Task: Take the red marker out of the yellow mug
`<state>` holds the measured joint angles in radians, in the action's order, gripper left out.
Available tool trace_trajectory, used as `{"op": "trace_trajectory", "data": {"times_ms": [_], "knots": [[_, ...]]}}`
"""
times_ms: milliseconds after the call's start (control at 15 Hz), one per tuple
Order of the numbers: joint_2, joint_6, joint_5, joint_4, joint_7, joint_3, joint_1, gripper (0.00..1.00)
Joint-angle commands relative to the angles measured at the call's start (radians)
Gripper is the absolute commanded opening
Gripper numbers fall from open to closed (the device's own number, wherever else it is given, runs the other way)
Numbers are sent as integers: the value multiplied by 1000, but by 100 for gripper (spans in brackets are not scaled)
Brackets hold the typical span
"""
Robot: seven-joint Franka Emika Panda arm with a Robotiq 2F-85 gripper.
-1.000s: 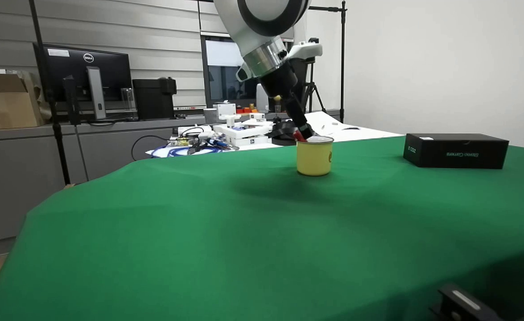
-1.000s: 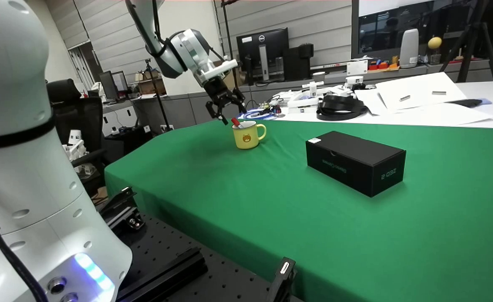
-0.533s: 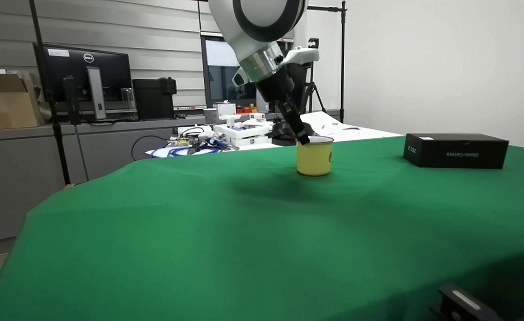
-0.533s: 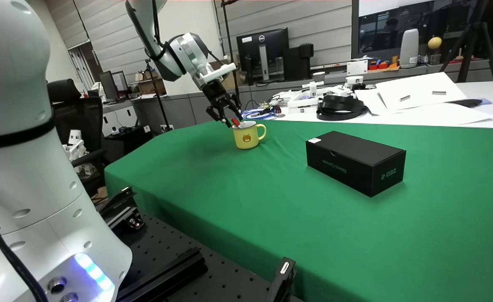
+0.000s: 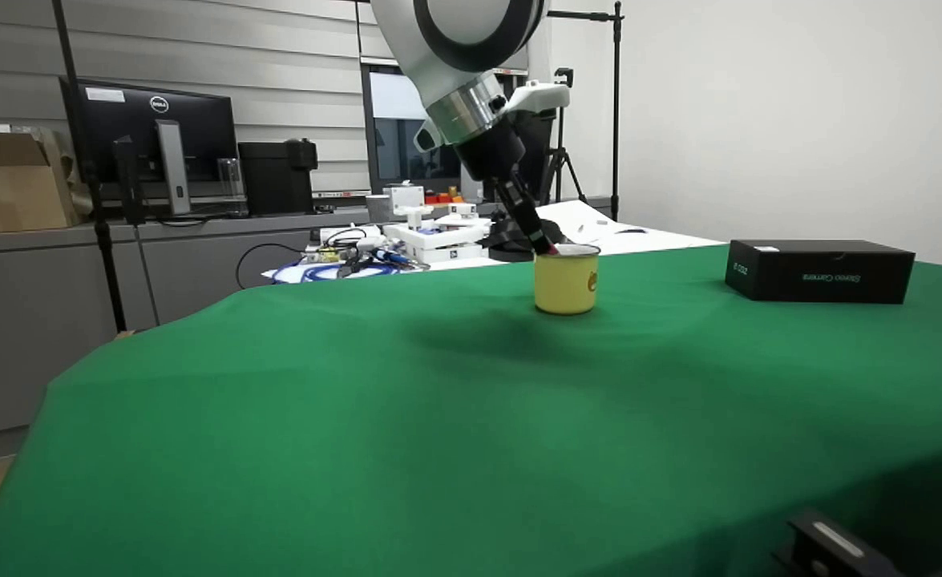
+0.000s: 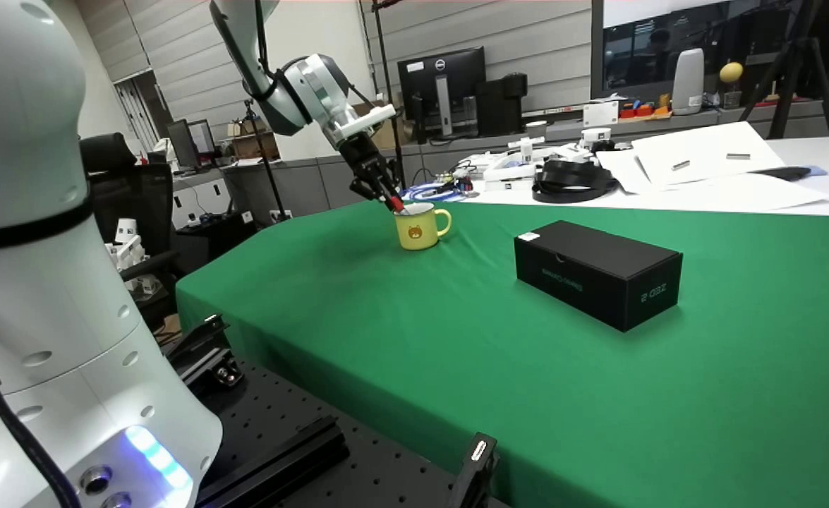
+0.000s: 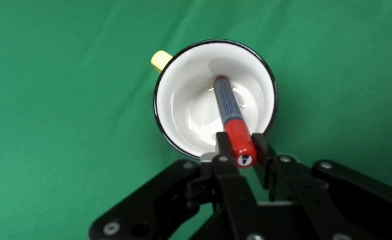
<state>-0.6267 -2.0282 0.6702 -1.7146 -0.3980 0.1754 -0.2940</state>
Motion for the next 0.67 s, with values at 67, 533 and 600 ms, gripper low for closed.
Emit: {"op": "trace_trajectory", "data": {"times_ms": [67, 533, 600], "knots": [[4, 49, -16, 48, -11, -3, 3, 5], [57, 192, -52, 121, -22, -1, 6, 5], [73, 213, -57, 125, -29, 1, 7, 5]]}}
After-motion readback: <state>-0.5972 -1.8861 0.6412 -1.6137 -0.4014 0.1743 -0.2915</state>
